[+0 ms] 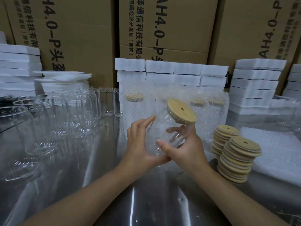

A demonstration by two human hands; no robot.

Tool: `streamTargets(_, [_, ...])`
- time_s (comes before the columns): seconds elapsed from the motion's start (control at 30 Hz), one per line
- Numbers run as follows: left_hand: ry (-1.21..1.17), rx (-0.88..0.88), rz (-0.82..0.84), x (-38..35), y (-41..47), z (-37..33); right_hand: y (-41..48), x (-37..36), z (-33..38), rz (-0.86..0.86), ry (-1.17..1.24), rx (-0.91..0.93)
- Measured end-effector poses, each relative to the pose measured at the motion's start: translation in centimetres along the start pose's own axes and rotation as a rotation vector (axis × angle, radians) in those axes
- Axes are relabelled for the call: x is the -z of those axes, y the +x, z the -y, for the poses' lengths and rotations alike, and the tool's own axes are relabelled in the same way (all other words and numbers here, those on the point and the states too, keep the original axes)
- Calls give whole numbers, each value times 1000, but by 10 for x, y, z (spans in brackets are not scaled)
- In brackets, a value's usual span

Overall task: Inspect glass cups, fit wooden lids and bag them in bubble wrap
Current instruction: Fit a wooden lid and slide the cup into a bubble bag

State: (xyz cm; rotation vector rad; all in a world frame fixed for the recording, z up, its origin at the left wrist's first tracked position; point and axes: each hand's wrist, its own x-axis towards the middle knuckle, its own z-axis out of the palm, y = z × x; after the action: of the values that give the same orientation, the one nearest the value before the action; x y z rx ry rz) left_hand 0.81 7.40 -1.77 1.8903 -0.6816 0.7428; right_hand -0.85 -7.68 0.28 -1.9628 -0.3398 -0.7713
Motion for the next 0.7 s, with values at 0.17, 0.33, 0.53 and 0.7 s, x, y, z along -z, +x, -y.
streamTargets(0.17, [-341, 358, -9, 0, 6, -4, 6, 4, 3, -151, 112, -23])
streamTargets(0.33, [-608, 724, -29, 0, 13, -3, 11, 7, 0, -190, 171, -102])
streamTargets(0.53, [-799, 808, 21, 3, 14, 0, 13, 6, -3, -205, 143, -108])
streamTargets(0.7, [-761, 755, -92, 3, 15, -1, 11, 6, -4, -207, 89, -88])
